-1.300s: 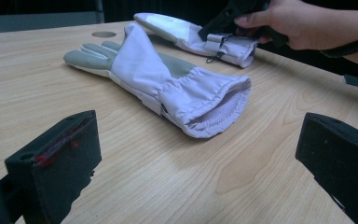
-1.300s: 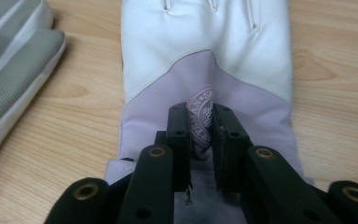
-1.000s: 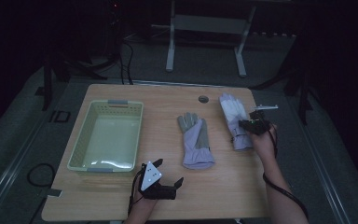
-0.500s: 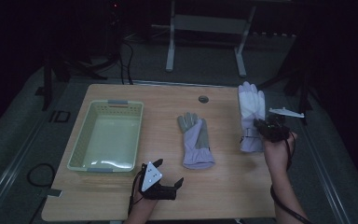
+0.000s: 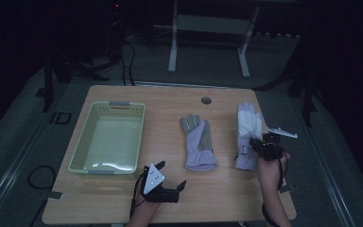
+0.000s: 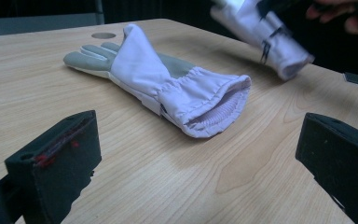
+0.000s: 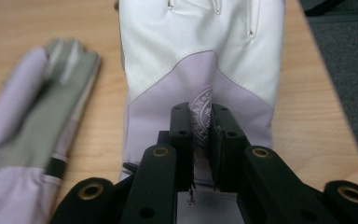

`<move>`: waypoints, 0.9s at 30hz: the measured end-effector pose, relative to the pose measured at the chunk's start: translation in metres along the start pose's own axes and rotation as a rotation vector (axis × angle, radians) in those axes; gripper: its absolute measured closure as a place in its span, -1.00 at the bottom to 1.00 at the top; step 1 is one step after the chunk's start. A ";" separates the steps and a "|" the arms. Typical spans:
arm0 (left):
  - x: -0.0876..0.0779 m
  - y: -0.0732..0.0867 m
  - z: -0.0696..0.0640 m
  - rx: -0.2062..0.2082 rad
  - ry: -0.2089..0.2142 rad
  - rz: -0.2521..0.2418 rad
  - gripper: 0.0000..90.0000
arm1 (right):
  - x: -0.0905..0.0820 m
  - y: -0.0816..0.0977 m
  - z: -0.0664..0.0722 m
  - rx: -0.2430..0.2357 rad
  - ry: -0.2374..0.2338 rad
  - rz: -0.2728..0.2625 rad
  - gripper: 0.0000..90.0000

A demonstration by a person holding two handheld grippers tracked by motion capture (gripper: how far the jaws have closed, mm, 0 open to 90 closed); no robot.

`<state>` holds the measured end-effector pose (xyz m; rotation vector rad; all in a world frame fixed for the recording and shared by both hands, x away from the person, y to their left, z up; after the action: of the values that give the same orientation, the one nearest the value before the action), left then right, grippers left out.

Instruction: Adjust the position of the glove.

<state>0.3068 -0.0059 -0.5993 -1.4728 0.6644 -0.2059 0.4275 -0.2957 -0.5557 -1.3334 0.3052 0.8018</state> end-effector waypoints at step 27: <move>0.000 0.000 -0.001 0.008 0.000 0.002 -1.00 | 0.025 -0.011 -0.020 -0.168 -0.103 0.141 0.09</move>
<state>0.3066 -0.0069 -0.5996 -1.4646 0.6641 -0.2067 0.4572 -0.3066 -0.5683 -1.4334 0.2560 1.0294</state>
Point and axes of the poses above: each handheld gripper's, and its own axes: x roughly forward along the jaws, y roughly out of its underside, z roughly to its left, the point moved 10 cm from there along x, roughly forward along the jaws, and after that the axes turned 11 degrees about -y, right-handed, at the moved point
